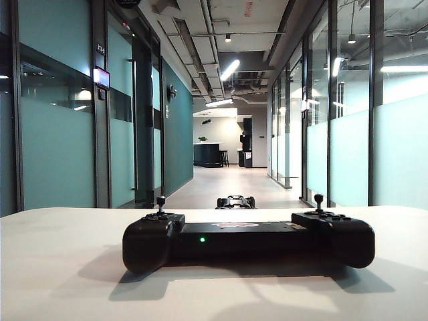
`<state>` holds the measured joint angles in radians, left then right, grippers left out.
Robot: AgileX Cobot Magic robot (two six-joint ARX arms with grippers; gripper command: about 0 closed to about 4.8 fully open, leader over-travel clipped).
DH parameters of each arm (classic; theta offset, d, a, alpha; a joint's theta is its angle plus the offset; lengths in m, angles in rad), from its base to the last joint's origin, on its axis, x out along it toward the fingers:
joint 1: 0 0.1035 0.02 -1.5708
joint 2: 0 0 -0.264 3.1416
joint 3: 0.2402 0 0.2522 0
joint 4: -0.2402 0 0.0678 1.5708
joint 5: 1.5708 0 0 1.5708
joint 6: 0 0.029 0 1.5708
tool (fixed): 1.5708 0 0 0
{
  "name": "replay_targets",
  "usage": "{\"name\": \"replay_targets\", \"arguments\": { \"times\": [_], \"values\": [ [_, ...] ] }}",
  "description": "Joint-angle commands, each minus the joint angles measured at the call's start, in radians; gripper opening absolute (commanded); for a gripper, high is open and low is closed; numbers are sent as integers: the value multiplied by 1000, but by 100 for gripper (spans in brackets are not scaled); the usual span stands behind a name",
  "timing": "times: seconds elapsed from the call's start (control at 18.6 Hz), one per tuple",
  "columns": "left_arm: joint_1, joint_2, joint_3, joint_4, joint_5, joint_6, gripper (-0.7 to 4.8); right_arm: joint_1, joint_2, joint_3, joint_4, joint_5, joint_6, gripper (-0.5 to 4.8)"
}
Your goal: Push the left joystick on the remote control sitting on the white table forward to make the robot dog walk in a straight line until it approaches the door.
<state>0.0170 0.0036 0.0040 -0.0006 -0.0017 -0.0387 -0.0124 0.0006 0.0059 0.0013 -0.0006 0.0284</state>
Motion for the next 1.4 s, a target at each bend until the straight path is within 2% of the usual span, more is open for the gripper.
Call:
{"name": "replay_targets", "arguments": {
  "times": [0.05, 0.65, 0.81, 1.08, 1.29, 1.4],
  "values": [
    [0, 0, 3, 9, 2, 2, -5, 1, -3, -5, 18, 1, 2, -5],
    [0, 0, 3, 10, 2, 1, -5, 1, -3, -5, 25, 1, 2, -6],
    [-1, 0, 6, 62, 3, 1, -5, 1, -3, 2, 73, 1, 2, -6],
    [-1, 8, 78, 55, -5, -6, -5, 2, 11, 105, 28, 2, 2, -6],
    [-1, 84, 159, 11, 10, -81, -5, 2, 96, 223, 0, 1, 2, -6],
    [-1, 158, 214, 8, 39, -93, -5, 3, 172, 303, -48, -3, 2, -6]
  ]
}}
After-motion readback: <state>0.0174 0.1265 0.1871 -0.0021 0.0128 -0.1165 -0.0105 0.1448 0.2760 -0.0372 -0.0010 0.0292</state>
